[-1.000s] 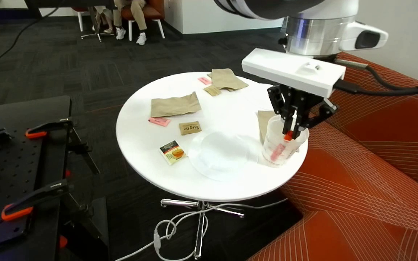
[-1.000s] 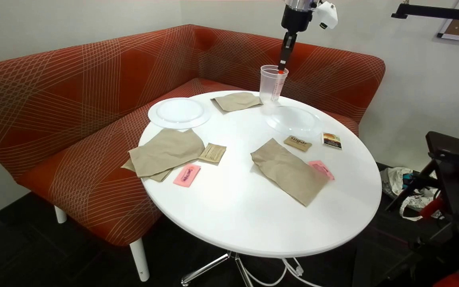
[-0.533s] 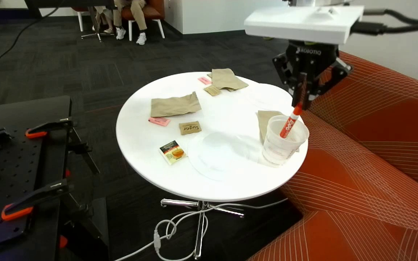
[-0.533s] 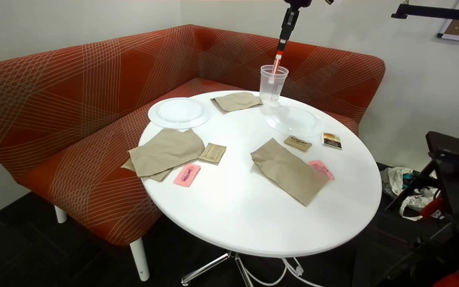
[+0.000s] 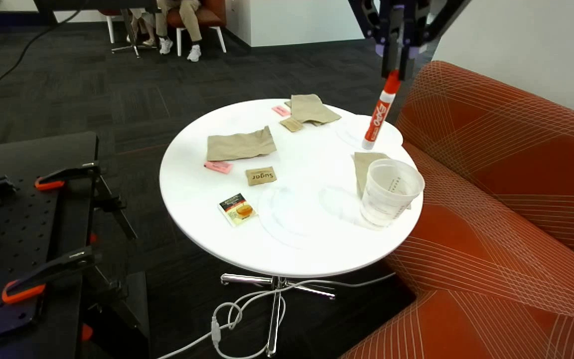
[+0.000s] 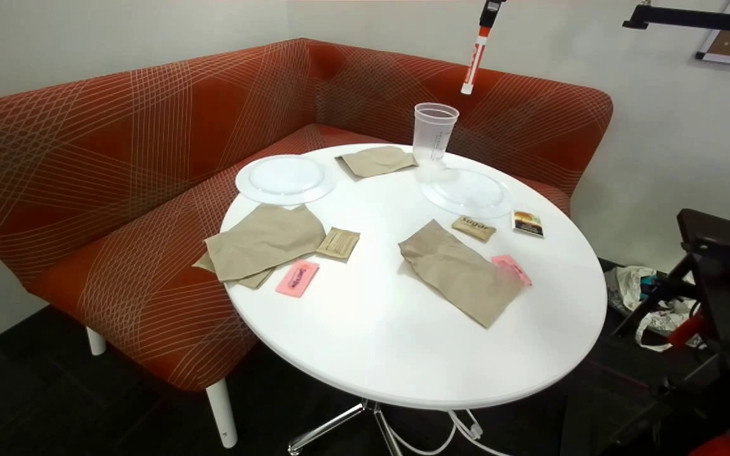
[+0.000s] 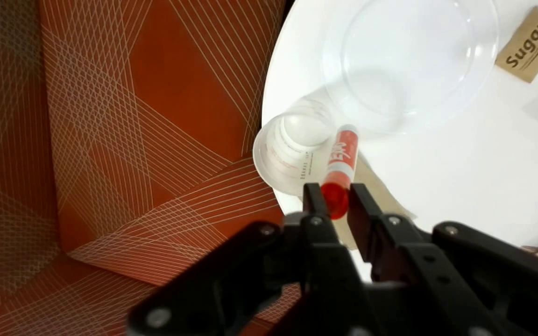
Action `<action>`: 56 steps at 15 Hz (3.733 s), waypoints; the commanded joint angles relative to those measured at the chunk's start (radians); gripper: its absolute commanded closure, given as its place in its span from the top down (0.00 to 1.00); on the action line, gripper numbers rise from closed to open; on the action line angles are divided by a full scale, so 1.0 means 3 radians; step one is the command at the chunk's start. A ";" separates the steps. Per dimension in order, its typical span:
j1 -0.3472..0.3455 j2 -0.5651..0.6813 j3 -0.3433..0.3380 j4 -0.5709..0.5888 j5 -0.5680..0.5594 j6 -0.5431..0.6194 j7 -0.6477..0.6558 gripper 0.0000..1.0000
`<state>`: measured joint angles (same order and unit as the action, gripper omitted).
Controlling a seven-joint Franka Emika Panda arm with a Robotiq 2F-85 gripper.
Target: Remove the marker from the cup.
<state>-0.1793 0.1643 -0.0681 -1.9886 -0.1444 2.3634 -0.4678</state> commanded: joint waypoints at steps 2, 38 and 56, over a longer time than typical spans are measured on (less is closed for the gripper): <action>0.0103 -0.0422 0.0023 -0.0317 0.0135 -0.0223 -0.0207 0.05; 0.0227 0.1361 0.0436 0.0603 0.1006 -0.0093 -0.0938 0.65; 0.0419 0.0271 0.0388 -0.0359 -0.0044 0.0067 -0.0446 1.00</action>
<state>-0.0558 0.2452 0.0504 -2.0987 -0.1586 2.3866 -0.6011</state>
